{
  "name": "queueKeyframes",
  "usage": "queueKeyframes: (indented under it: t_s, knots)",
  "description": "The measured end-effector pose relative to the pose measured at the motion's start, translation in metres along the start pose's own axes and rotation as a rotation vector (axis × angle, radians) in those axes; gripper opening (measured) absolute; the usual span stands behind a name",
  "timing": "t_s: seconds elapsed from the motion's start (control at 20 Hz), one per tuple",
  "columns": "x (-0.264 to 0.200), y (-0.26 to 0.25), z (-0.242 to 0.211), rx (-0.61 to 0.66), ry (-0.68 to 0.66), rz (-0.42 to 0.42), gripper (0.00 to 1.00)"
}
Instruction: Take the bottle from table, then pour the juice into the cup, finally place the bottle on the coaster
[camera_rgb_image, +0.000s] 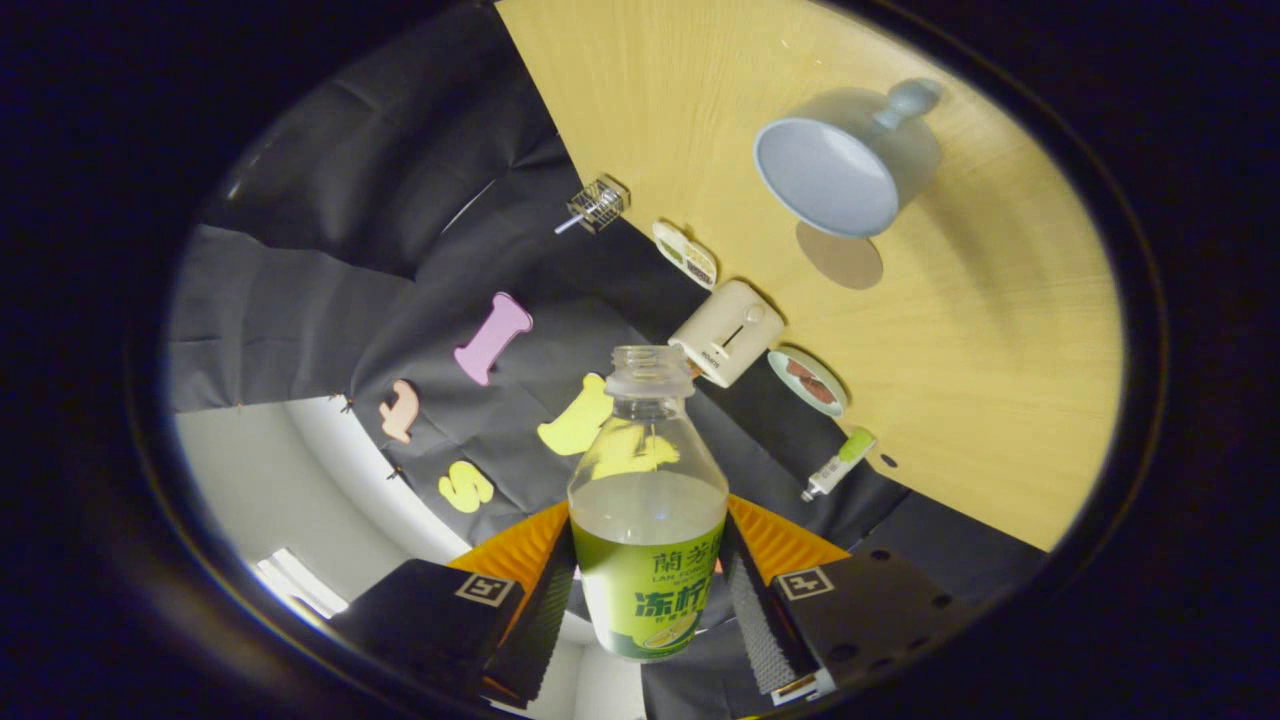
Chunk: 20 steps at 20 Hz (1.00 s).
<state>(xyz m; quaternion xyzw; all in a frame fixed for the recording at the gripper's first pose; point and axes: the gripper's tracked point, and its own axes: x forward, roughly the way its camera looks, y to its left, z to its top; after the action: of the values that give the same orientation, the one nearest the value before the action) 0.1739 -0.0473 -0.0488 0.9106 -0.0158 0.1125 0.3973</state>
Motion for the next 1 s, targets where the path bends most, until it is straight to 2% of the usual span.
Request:
queueKeyframes:
  t_s: [0.1, 0.25, 0.5, 0.6, 0.8, 1.0]
  knots:
    - [-0.002, -0.007, 0.002, -0.067, -0.009, -0.010, 0.80]
    - [0.001, -0.025, 0.006, -0.232, -0.028, -0.049, 0.80]
    - [0.004, -0.060, -0.001, -0.512, 0.005, -0.187, 0.80]
    - [-0.001, -0.076, -0.010, -0.661, 0.070, -0.258, 0.80]
    - [-0.010, -0.083, -0.001, -0.936, 0.075, -0.347, 0.80]
    - [-0.016, -0.073, -0.004, -1.126, 0.083, -0.405, 0.80]
